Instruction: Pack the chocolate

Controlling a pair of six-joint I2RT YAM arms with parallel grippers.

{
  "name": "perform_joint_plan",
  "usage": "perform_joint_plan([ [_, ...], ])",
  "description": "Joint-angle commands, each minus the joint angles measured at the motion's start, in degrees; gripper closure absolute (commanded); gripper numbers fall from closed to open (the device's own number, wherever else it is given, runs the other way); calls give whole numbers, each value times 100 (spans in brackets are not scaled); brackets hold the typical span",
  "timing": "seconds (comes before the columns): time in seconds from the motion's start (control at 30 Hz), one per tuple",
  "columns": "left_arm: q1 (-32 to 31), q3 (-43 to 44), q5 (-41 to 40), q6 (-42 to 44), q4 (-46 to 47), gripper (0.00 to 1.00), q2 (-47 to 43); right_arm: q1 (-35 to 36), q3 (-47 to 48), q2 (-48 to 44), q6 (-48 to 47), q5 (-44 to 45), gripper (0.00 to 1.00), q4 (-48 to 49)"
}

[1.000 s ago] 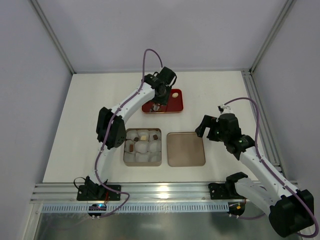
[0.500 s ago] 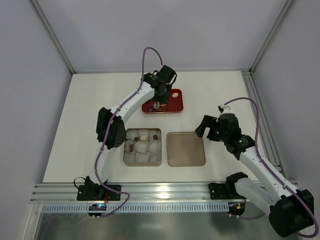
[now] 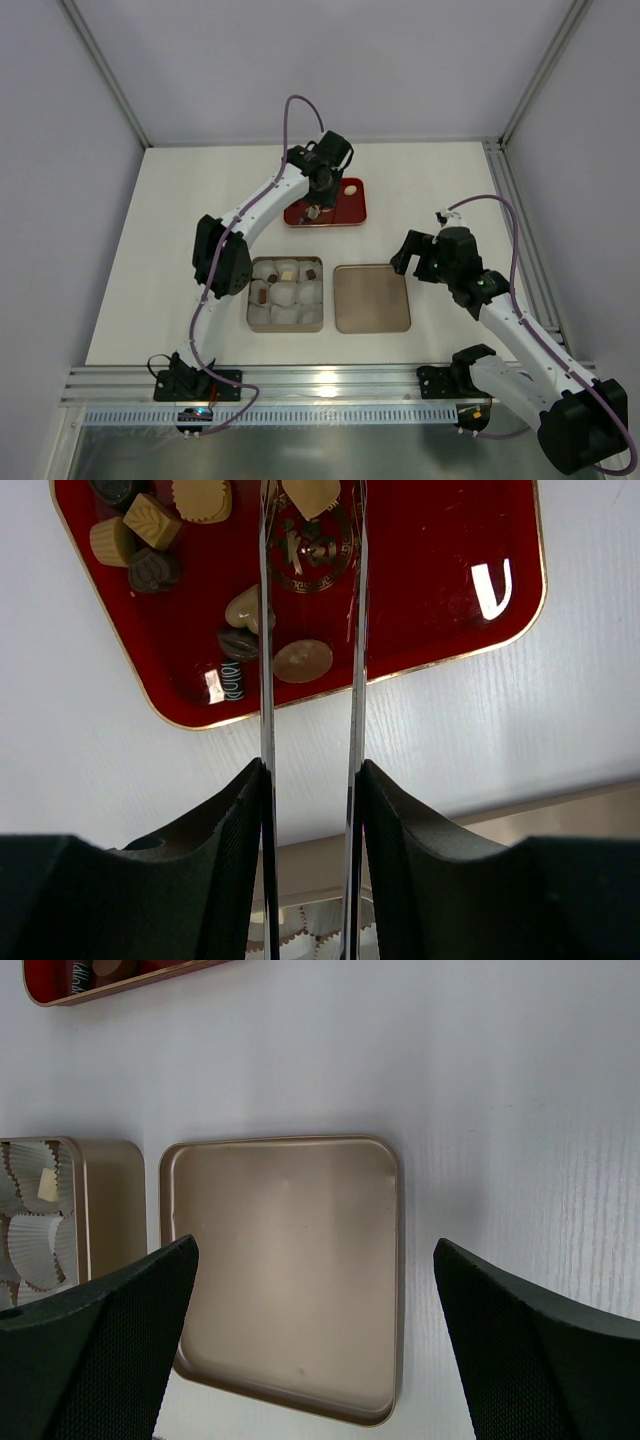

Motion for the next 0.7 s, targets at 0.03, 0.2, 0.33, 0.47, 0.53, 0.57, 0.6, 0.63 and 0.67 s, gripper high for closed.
perform_joint_plan([
  [0.03,-1,215,-17,-343,-102,59,-8,18,-91,-45,-41,91,0,216],
  [0.2,-1,171,-34,-598,-129,59,18,18,-144,-53,-41,82,0,243],
  [0.33,-1,109,-8,-651,-94,59,-8,18,-179,-79,-41,91,0,251],
  [0.47,-1,92,18,-730,-41,60,-17,17,-196,-79,-33,82,0,286],
  [0.53,-1,92,18,-774,-32,60,-8,18,-214,-53,-33,82,0,304],
  [0.57,-1,92,27,-783,-23,60,1,9,-205,-53,-24,73,0,295],
  [0.6,-1,100,45,-800,-23,60,1,17,-205,-53,-32,73,0,304],
  [0.63,8,92,54,-835,-14,60,18,18,-214,-62,-33,73,0,304],
  [0.67,-1,100,71,-853,-14,60,18,26,-214,-62,-41,82,0,295],
])
